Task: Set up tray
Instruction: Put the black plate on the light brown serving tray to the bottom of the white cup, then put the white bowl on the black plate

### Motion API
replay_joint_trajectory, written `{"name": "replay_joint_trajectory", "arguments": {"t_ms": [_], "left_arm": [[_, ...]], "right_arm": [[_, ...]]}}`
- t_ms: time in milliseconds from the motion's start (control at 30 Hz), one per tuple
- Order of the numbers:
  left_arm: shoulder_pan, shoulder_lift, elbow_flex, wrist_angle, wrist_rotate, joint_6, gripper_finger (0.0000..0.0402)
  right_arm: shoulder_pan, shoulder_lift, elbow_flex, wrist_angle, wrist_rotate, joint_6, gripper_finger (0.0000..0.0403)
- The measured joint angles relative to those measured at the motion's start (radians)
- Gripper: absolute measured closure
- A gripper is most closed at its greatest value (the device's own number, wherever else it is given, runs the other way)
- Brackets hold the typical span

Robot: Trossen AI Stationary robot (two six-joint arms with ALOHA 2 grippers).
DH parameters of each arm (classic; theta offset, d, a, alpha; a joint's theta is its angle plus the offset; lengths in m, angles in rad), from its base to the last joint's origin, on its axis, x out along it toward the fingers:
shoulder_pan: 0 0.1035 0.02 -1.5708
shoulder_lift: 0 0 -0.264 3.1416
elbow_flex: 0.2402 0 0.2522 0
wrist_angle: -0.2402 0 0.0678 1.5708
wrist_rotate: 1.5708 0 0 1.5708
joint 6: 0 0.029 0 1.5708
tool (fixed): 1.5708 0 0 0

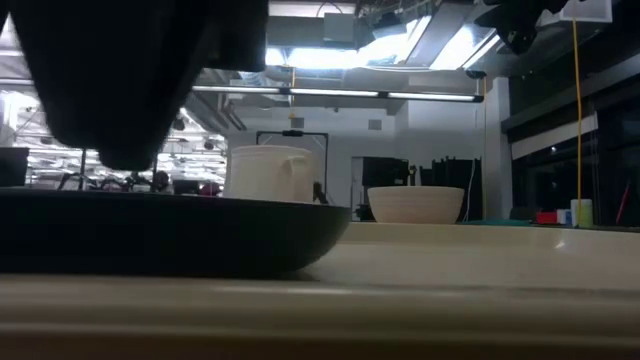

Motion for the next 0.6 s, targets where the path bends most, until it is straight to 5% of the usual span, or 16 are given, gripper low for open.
{"name": "replay_joint_trajectory", "arguments": {"t_ms": [300, 600], "left_arm": [[0.008, 0.000, 0.058, -0.018, 0.101, 0.005, 0.0299], [0.049, -0.095, 0.124, -0.163, -0.027, -0.057, 0.0291]], "right_arm": [[0.000, 0.000, 0.000, -0.001, -0.005, -0.003, 0.0258], [0.000, 0.000, 0.000, -0.001, -0.005, 0.000, 0.0258]]}}
